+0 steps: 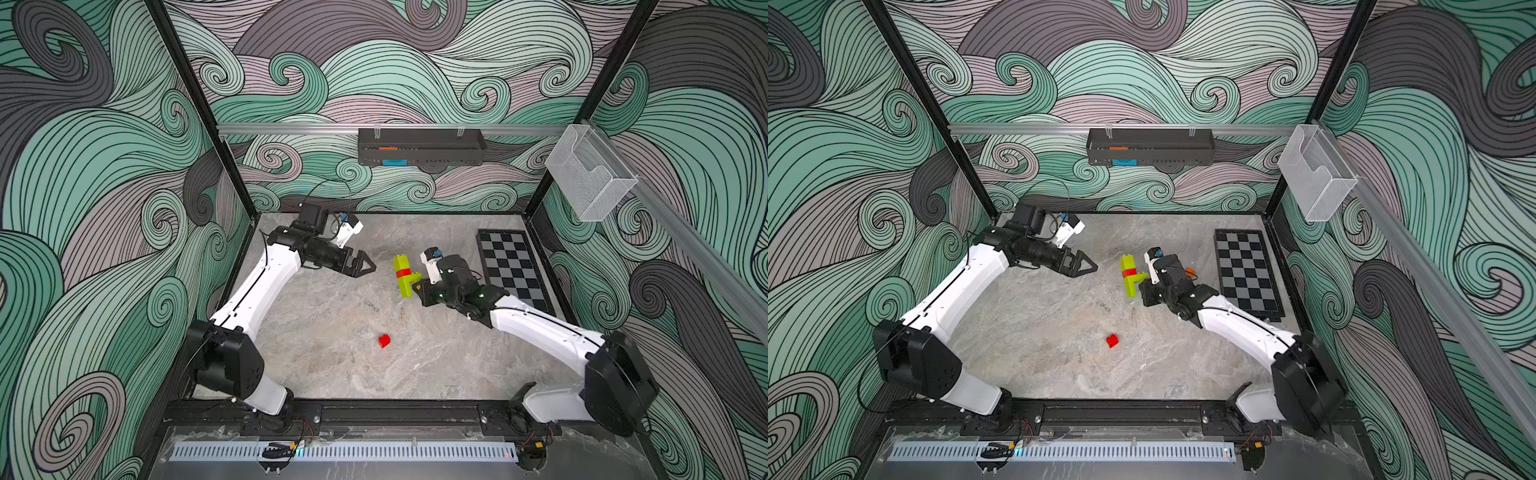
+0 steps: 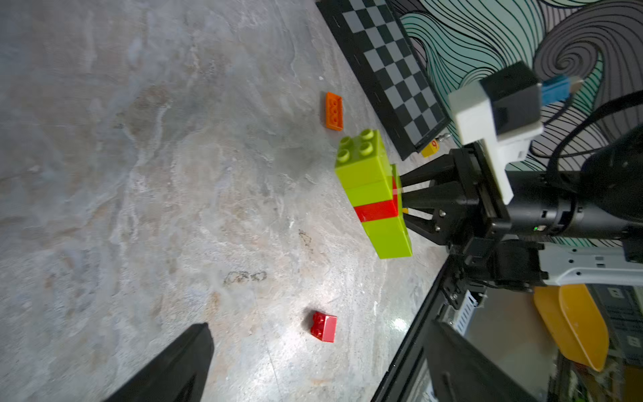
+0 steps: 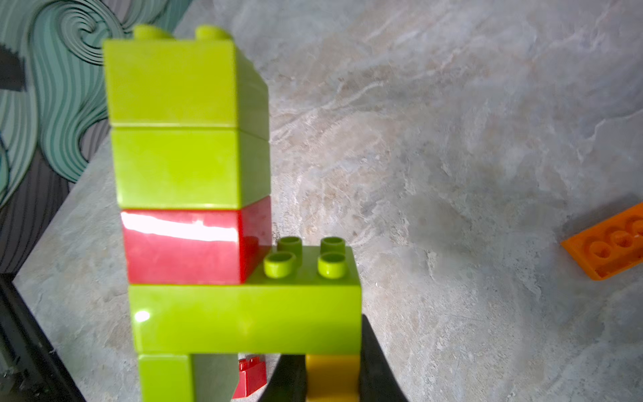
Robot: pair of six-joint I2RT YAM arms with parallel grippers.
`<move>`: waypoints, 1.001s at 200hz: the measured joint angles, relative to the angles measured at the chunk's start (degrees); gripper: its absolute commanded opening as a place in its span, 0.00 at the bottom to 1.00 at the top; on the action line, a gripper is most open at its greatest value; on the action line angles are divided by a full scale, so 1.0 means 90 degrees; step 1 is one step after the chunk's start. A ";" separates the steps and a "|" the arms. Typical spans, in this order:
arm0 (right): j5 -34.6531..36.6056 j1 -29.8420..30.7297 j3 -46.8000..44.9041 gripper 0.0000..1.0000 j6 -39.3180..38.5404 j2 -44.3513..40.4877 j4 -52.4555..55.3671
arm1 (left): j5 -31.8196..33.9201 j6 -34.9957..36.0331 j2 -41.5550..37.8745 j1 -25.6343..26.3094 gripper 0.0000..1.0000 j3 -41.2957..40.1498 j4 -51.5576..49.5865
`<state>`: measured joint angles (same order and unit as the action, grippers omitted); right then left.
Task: Assemble a giraffe with lego
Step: Pick up the lego brick from the center of the board.
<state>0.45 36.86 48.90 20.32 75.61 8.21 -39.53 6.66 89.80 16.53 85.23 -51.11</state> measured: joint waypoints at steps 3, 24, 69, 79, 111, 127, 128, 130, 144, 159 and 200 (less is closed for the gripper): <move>-0.0005 0.0012 -0.0073 0.00 -0.0046 -0.0107 -0.0039 | -0.0061 0.0032 0.0058 0.0039 0.99 0.0044 -0.0034; -0.0015 0.0063 -0.0427 0.00 -0.0277 -0.0690 -0.0182 | -0.0461 0.0165 0.0376 0.0362 0.98 0.0364 -0.0238; 0.0112 0.0245 -0.0607 0.00 -0.0573 -0.1107 -0.0267 | -0.0945 0.0136 0.0712 0.1015 0.91 0.0831 -0.0488; 0.0158 0.0316 -0.0627 0.00 -0.0614 -0.1110 -0.0270 | -0.1010 0.0061 0.0753 0.1095 0.86 0.0869 -0.0481; 0.0369 0.0566 -0.0656 0.00 -0.0782 -0.1107 -0.0270 | -0.1183 -0.0289 0.0976 0.1222 0.67 0.0884 -0.0459; 0.0474 0.0656 -0.0658 0.00 -0.0865 -0.1103 -0.0270 | -0.1234 -0.0464 0.1056 0.1234 0.59 0.0884 -0.0420; 0.0478 0.0658 -0.0658 0.00 -0.0867 -0.1103 -0.0270 | -0.1234 -0.0481 0.1059 0.1236 0.58 0.0882 -0.0418; 0.0493 0.0670 -0.0658 0.00 -0.0882 -0.1103 -0.0270 | -0.1243 -0.0522 0.1066 0.1239 0.57 0.0882 -0.0415; 0.0588 0.0729 -0.0658 0.00 -0.0935 -0.1098 -0.0272 | -0.1263 -0.0648 0.1093 0.1239 0.45 0.0884 -0.0357; 0.0687 0.0780 -0.0658 0.01 -0.0986 -0.1100 -0.0294 | -0.1253 -0.0772 0.1122 0.1236 0.33 0.0884 -0.0318; 0.0964 0.0848 -0.0726 0.26 -0.1069 -0.1103 -0.0289 | -0.1258 -0.1003 0.1222 0.1256 0.07 0.0884 -0.0267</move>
<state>9.13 44.49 42.37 10.70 65.69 5.61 -50.85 -2.37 100.79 27.83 93.19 -53.52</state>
